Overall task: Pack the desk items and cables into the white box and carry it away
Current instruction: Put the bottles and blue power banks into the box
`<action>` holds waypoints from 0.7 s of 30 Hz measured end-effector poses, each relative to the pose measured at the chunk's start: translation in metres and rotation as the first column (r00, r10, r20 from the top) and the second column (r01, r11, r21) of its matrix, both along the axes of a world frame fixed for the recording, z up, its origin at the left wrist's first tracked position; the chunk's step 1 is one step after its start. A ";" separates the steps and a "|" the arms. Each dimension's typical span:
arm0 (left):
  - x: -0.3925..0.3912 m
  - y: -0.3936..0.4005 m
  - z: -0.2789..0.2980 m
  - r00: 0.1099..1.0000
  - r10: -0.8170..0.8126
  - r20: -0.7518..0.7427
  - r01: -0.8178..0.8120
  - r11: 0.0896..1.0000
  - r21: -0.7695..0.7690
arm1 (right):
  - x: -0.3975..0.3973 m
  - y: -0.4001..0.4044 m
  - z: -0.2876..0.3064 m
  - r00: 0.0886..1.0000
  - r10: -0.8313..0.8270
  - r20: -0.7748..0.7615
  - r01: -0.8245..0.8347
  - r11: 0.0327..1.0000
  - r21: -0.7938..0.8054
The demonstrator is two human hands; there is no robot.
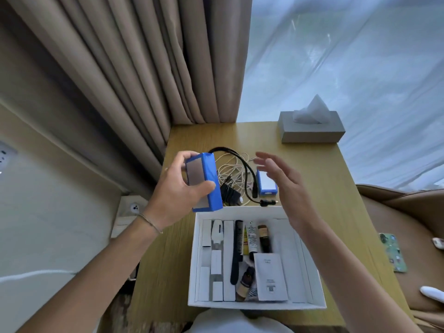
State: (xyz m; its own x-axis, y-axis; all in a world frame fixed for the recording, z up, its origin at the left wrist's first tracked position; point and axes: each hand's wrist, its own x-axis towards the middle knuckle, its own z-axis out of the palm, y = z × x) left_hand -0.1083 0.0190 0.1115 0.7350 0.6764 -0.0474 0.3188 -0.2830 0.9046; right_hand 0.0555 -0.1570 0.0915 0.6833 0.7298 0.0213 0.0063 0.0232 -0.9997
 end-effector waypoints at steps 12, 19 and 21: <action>0.007 -0.052 -0.066 0.860 -0.275 -0.430 0.398 0.889 0.228 | 0.003 -0.065 -0.022 0.858 0.203 -0.473 -0.395 0.849 -0.352; 0.032 -0.072 -0.112 0.750 -0.391 -0.533 0.508 0.857 0.086 | -0.021 -0.088 -0.053 0.785 -0.025 -0.619 -0.253 0.899 -0.357; 0.036 -0.078 -0.122 0.796 -0.432 -0.425 0.426 0.897 -0.115 | -0.026 -0.090 -0.055 0.781 -0.034 -0.623 -0.205 0.929 -0.308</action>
State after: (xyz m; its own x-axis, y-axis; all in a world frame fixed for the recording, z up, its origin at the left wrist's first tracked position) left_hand -0.0720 -0.0594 -0.0109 0.8524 0.2937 -0.4327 0.5229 -0.4722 0.7096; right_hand 0.0300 -0.2472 0.0367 0.3966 0.6624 -0.6356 -0.5893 -0.3472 -0.7295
